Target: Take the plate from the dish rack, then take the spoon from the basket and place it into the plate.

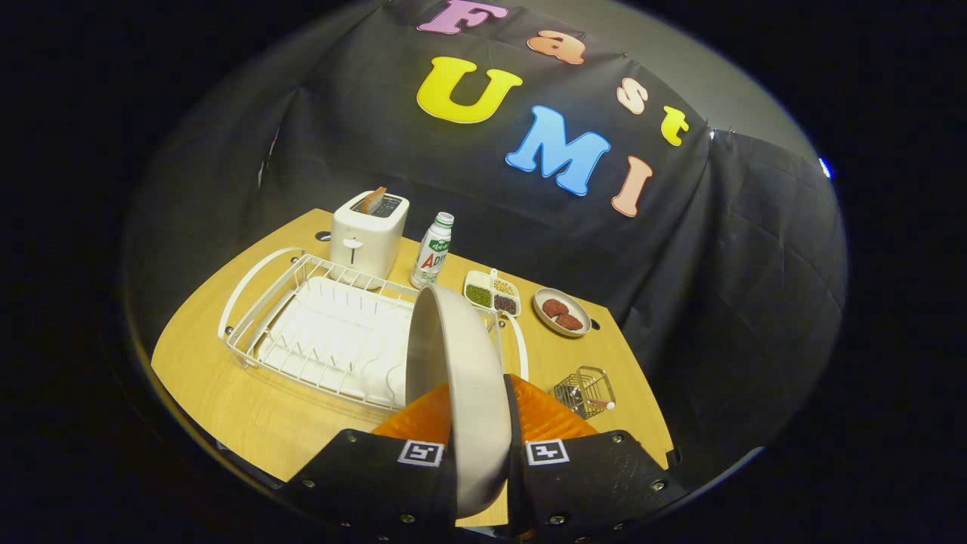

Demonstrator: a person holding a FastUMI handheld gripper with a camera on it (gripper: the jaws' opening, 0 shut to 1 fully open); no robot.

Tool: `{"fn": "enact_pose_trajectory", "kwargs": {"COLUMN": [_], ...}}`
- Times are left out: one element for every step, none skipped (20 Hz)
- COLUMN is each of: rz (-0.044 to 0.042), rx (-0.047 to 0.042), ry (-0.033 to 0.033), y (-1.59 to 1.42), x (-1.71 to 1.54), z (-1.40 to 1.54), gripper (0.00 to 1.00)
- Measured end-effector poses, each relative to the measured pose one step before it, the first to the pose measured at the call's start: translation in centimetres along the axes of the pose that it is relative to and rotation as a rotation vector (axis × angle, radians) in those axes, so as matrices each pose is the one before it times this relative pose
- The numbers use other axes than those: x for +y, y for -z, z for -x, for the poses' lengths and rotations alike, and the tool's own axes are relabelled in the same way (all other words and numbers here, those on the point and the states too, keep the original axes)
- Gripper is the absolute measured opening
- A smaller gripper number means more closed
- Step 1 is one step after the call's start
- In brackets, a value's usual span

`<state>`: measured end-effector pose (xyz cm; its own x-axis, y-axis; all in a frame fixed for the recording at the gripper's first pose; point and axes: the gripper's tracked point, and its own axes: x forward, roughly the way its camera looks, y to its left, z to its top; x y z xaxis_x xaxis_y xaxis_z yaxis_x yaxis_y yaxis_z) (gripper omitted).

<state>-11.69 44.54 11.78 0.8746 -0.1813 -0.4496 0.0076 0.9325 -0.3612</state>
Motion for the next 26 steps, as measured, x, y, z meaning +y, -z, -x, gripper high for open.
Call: {"fn": "enact_pose_trajectory", "kwargs": {"rz": [-0.01499, -0.0213, -0.02512, -0.02538, -0.02303, -0.02195, -0.0212, -0.02018, -0.0178, -0.01791, -0.01898, -0.01572, -0.01499, -0.01609, -0.01667, -0.01967, -0.02798, -0.03607, -0.02859, -0.03276, -0.02775, -0.02594, -0.02096, -0.01847, -0.01968, -0.02164], "rx": [0.00626, 0.00695, 0.00915, 0.01183, 0.01617, 0.01531, 0.01395, 0.01521, 0.01436, 0.01253, 0.01206, 0.01356, 0.01383, 0.01343, 0.01475, 0.01396, 0.00649, 0.00065, 0.01327, 0.00497, 0.00677, 0.0036, 0.00449, 0.00333, 0.00061, 0.00343], "ry": [-0.02485, -0.02512, -0.02116, -0.01611, -0.01271, -0.01208, -0.01038, -0.00694, -0.00372, -0.00554, -0.00507, -0.00565, -0.00578, -0.00707, -0.00886, -0.01045, -0.01486, -0.01632, -0.01358, -0.0181, -0.01262, -0.01075, -0.01013, -0.00488, -0.00404, -0.00267], "y": [0.92, 0.941, 0.913, 0.982, 0.934, 0.904, 0.842, 0.836, 0.716, 0.654, 0.615, 0.674, 0.627, 0.506, 0.524, 0.507, 0.355, 0.034, 0.26, 0.115, 0.228, 0.104, 0.165, 0.19, 0.102, 0.22], "x": [0.251, 0.172, 0.09, -0.181, -0.241, -0.269, -0.365, -0.37, -0.456, -0.383, -0.366, -0.266, -0.218, -0.197, -0.082, -0.068, -0.103, 0.003, -0.141, -0.043, -0.145, -0.181, -0.192, -0.212, -0.239, -0.245], "z": [0.275, 0.086, 0.106, 0.023, -0.113, -0.219, -0.192, -0.26, -0.221, -0.374, -0.258, -0.316, -0.349, -0.304, -0.267, -0.235, -0.153, -0.06, -0.246, -0.229, -0.126, -0.107, -0.219, -0.038, -0.129, -0.155], "gripper": [0.25, 0.26, 0.25, 0.25, 0.25, 0.25, 0.25, 0.25, 0.26, 0.26, 0.26, 0.26, 0.26, 0.26, 0.26, 0.26, 0.26, 0.26, 0.26, 0.26, 0.26, 0.27, 0.26, 0.27, 0.27, 0.28]}}
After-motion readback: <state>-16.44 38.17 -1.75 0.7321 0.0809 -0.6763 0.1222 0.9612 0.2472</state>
